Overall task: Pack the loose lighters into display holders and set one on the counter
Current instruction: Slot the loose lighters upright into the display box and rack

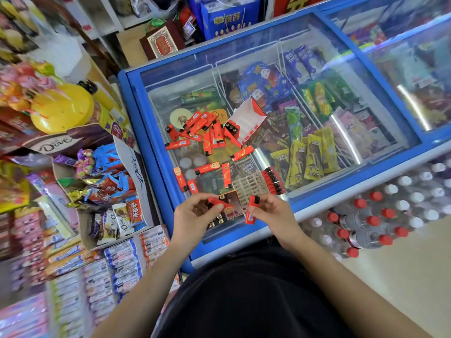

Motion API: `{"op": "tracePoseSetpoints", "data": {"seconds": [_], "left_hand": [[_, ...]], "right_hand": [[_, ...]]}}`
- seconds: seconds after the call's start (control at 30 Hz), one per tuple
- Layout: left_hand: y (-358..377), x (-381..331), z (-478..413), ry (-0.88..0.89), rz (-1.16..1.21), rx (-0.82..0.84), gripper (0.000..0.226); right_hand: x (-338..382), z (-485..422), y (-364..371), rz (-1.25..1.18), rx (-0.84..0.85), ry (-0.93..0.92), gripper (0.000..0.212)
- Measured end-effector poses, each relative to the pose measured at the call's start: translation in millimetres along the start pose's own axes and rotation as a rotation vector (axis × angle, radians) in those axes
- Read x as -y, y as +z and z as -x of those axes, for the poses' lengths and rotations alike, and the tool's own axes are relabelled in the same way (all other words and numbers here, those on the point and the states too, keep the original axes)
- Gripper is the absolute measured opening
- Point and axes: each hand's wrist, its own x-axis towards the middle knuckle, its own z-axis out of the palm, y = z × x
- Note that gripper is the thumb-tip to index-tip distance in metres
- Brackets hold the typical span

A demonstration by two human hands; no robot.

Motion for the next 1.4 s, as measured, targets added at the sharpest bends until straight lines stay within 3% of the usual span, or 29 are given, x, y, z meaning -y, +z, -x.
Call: {"op": "tracePoseSetpoints", "data": {"seconds": [0.13, 0.23, 0.4, 0.6, 1.03, 1.27, 1.4], "left_hand": [[0.0, -2.5, -2.4, 0.042, -0.061, 0.016, 0.017], [0.5, -2.5, -1.5, 0.082, -0.122, 0.041, 0.015], [-9.6, 6.7, -12.3, 0.011, -0.146, -0.120, 0.007], [-6.0, 7.3, -21.7, -0.017, -0.123, -0.060, 0.008], [27.3, -7.3, -6.0, 0.000, -0.117, 0.107, 0.013], [31.9, -11.5, -10.6, 0.021, -0.130, 0.146, 0.018], [38.0, -10.2, -13.4, 0.055, -0.143, 0.173, 0.019]], "right_hand": [[-6.0, 0.0, -6.6, 0.194, -0.087, -0.043, 0.010], [-15.9, 0.9, -19.2, 0.302, -0.179, -0.066, 0.021], [-24.0, 5.5, -40.0, 0.235, -0.361, -0.053, 0.012], [-32.4, -1.9, -61.8, 0.189, -0.512, -0.023, 0.016], [-30.1, -27.1, -55.4, 0.559, -0.436, -0.007, 0.024], [-31.5, -25.6, -54.3, 0.481, -0.431, -0.008, 0.039], [-26.1, 0.9, -43.2, 0.445, -0.483, -0.168, 0.034]]}}
